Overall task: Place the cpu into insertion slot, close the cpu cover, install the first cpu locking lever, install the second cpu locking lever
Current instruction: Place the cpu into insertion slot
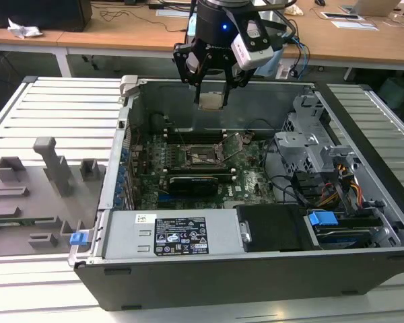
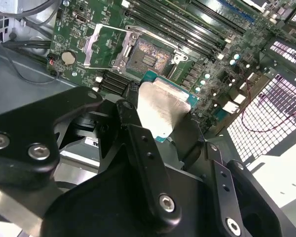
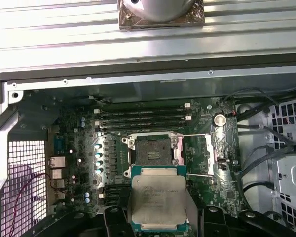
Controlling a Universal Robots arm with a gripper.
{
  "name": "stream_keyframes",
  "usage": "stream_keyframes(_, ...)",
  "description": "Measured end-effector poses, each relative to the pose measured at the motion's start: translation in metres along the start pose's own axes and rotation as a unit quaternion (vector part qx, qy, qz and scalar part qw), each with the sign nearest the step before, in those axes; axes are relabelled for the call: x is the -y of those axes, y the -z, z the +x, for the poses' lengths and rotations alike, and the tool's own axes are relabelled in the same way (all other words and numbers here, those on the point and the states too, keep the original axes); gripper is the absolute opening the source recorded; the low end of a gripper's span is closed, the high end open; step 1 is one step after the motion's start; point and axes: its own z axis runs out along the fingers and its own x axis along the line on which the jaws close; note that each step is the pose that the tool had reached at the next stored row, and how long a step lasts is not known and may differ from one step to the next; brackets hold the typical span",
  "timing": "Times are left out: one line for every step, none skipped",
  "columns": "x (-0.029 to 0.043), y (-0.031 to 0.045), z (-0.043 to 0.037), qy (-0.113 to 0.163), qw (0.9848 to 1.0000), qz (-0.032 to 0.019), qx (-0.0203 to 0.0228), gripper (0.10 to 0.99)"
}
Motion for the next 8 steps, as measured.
stream_keyframes(0.0000, 0.0000, 0.0000, -0.002, 1.0000, -0.0001, 0.0002, 0.529)
stream_keyframes(0.0000, 0.0000, 0.0000, -0.004, 1.0000, -0.0001, 0.0004, 0.529)
stream_keyframes(0.0000, 0.0000, 0.0000, -0.006, 1.0000, -0.0001, 0.0005, 0.529)
stream_keyframes(0.0000, 0.0000, 0.0000, -0.007, 1.0000, -0.0001, 0.0006, 0.529)
stream_keyframes(0.0000, 0.0000, 0.0000, -0.009, 1.0000, -0.0002, 0.0008, 0.529)
stream_keyframes(0.0000, 0.0000, 0.0000, -0.012, 0.9999, -0.0003, 0.0011, 0.529)
stream_keyframes(0.0000, 0.0000, 0.0000, -0.014, 0.9999, -0.0003, 0.0013, 0.529)
stream_keyframes(0.0000, 0.0000, 0.0000, -0.017, 0.9999, -0.0003, 0.0015, 0.529)
